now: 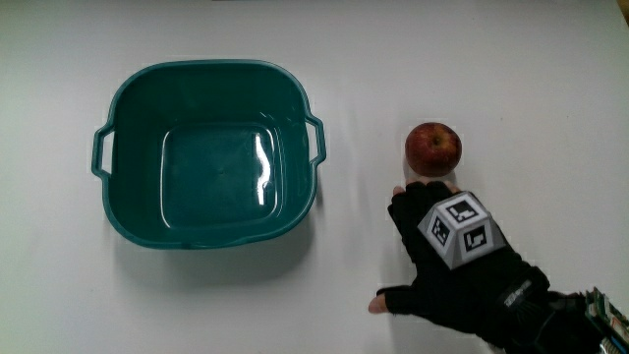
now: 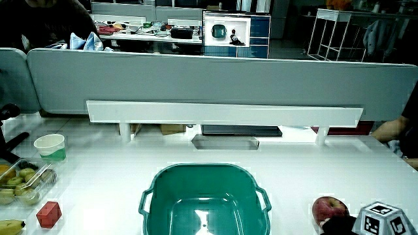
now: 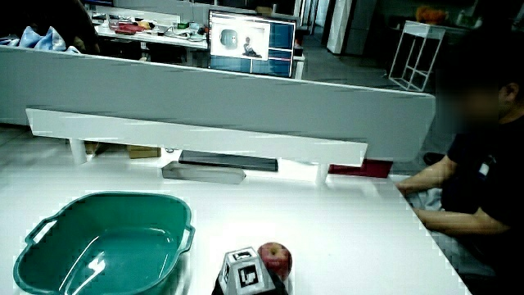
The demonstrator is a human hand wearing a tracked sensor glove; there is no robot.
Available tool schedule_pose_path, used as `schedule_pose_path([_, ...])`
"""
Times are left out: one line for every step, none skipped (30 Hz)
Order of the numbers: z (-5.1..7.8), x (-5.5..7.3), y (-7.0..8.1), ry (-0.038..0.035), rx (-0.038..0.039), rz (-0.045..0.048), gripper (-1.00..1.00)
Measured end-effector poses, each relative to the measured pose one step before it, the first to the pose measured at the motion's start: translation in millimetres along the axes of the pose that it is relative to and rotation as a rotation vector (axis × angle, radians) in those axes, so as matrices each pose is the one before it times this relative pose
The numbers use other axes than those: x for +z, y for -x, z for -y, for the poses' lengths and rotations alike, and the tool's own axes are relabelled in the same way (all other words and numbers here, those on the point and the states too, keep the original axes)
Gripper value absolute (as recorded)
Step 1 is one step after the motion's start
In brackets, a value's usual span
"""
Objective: Pick apple from desk
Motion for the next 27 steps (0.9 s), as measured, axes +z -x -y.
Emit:
schedule_pose_path([-2.48, 2.03, -3.15, -0.0086, -0.01635, -0.00405, 0.0])
schedule_pose_path([-0.01, 4.61, -1.05, -0.06405, 0.00499, 0.02197, 0.0])
schedule_pose_path([-1.72, 3.41, -3.23, -0.01644, -0.00496, -0.0213, 0.0])
schedule_pose_path([-7.63, -5.15, -8.24, 0.06233, -0.03754, -0.04006, 0.0])
schedule_pose_path([-1.69, 3.54, -1.68, -0.01327, -0.00572, 0.02373, 0.0])
schedule_pose_path([-2.75, 1.22, -3.38, 0.00041, -0.01198, -0.00777, 0.0])
schedule_pose_path([-1.61, 3.22, -2.77, -0.00407, -0.00592, -0.01411, 0.0])
schedule_pose_path([-3.36, 0.88, -4.01, 0.00083, -0.01532, -0.00769, 0.0])
schedule_pose_path([-5.08, -1.75, -4.72, 0.00834, -0.02292, 0.00161, 0.0])
schedule_pose_path([-0.3, 4.69, -0.87, -0.02084, 0.00079, 0.00895, 0.0])
schedule_pose_path([-1.83, 2.95, -2.34, 0.00618, -0.00289, -0.02493, 0.0])
schedule_pose_path([-4.09, -0.04, -3.5, 0.00182, -0.02146, -0.00289, 0.0])
schedule_pose_path([-2.58, 1.86, -1.72, -0.0088, -0.00564, 0.00895, 0.0])
schedule_pose_path([-3.78, 0.09, -3.05, 0.00281, -0.01171, -0.00947, 0.0])
schedule_pose_path([-3.2, 0.66, -2.28, 0.01975, -0.00001, -0.01704, 0.0])
schedule_pose_path([-4.77, -1.33, -3.72, 0.00488, -0.00899, -0.00578, 0.0])
schedule_pose_path([-2.89, 1.39, -2.46, 0.0011, -0.00924, -0.00368, 0.0])
schedule_pose_path([-2.73, 1.3, -2.17, -0.00114, -0.0098, 0.00034, 0.0])
schedule_pose_path([-4.73, -0.3, -3.82, -0.00616, -0.02352, -0.00429, 0.0])
schedule_pose_path([-3.51, 1.41, -2.45, 0.00647, 0.00072, -0.01257, 0.0])
schedule_pose_path([-2.9, 1.8, -2.4, 0.00825, -0.01039, -0.01408, 0.0])
schedule_pose_path([-5.51, -1.08, -3.66, 0.01807, -0.01198, -0.00667, 0.0])
schedule_pose_path([-3.08, 1.07, -2.11, -0.00595, -0.01546, 0.0038, 0.0])
schedule_pose_path([-2.2, 1.49, -1.16, 0.01016, -0.00718, -0.00343, 0.0])
schedule_pose_path([-2.3, 1.12, -1.25, 0.00704, 0.00528, -0.01426, 0.0])
schedule_pose_path([-2.41, 1.29, -1.4, 0.00138, -0.00934, -0.00145, 0.0])
schedule_pose_path([-2.51, 1.11, -1.3, -0.00601, -0.00977, 0.00408, 0.0])
